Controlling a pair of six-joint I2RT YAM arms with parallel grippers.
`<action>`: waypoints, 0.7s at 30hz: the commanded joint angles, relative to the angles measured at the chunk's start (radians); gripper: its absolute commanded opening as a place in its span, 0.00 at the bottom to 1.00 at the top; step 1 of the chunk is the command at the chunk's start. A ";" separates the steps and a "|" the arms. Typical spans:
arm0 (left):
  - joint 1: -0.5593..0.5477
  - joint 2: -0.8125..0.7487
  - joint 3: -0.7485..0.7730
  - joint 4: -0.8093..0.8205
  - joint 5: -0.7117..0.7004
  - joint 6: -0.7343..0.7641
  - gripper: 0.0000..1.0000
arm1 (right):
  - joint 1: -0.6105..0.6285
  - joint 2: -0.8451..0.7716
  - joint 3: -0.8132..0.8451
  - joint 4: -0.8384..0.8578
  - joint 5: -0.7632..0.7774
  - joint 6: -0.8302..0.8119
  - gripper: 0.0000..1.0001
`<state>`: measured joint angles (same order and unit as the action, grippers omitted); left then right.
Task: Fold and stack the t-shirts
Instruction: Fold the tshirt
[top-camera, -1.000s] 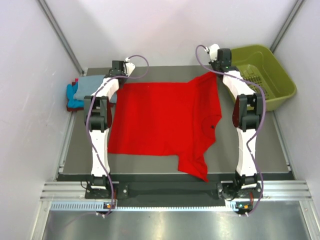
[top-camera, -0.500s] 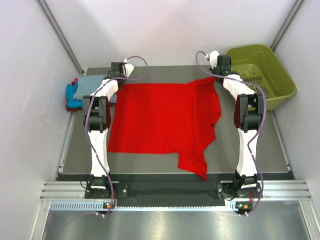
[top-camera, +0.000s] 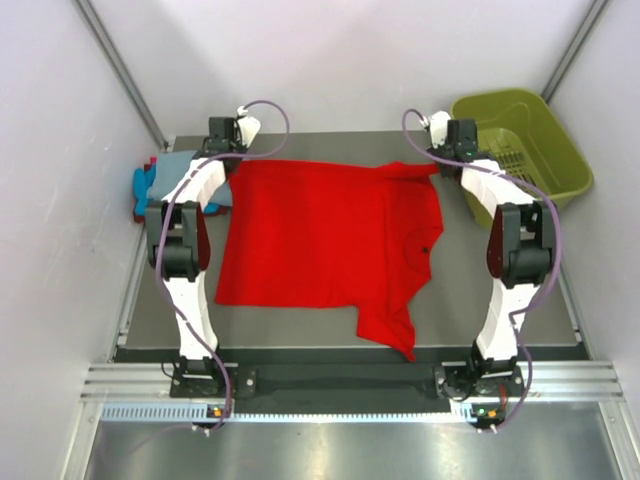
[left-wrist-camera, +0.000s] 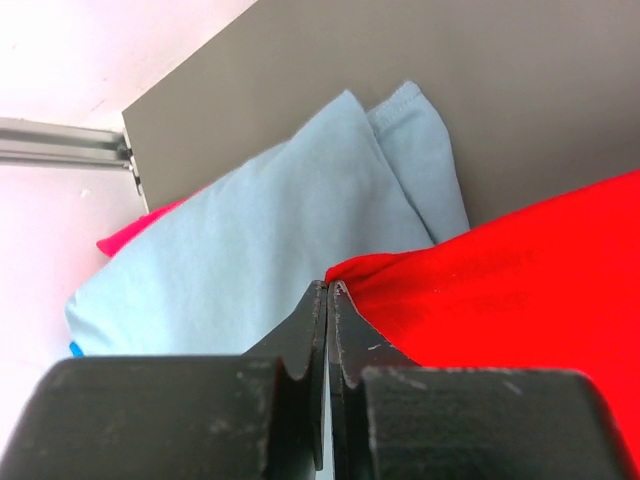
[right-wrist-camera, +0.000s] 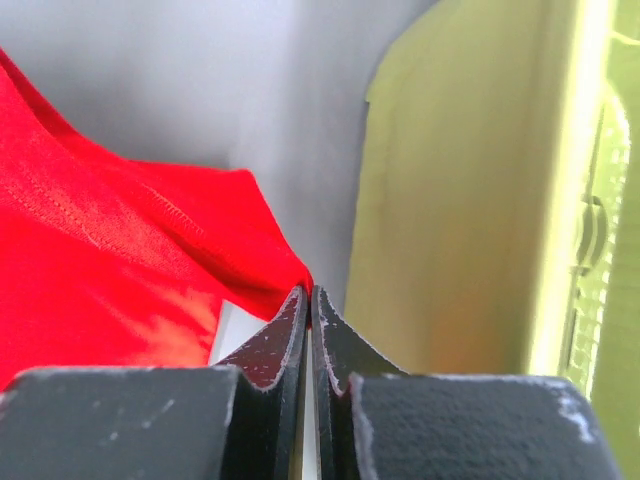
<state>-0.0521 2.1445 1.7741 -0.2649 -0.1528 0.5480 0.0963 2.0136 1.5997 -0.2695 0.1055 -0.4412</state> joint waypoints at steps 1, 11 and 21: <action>0.014 -0.095 -0.065 0.042 0.016 -0.013 0.00 | 0.002 -0.090 -0.038 0.023 -0.013 0.018 0.00; 0.014 -0.215 -0.223 0.026 0.029 -0.023 0.00 | 0.002 -0.196 -0.181 0.021 -0.018 0.010 0.00; 0.014 -0.285 -0.358 0.033 0.025 -0.028 0.00 | 0.002 -0.276 -0.300 0.015 -0.024 0.016 0.00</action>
<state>-0.0483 1.9251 1.4357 -0.2623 -0.1272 0.5312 0.0963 1.7985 1.3178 -0.2756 0.0841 -0.4408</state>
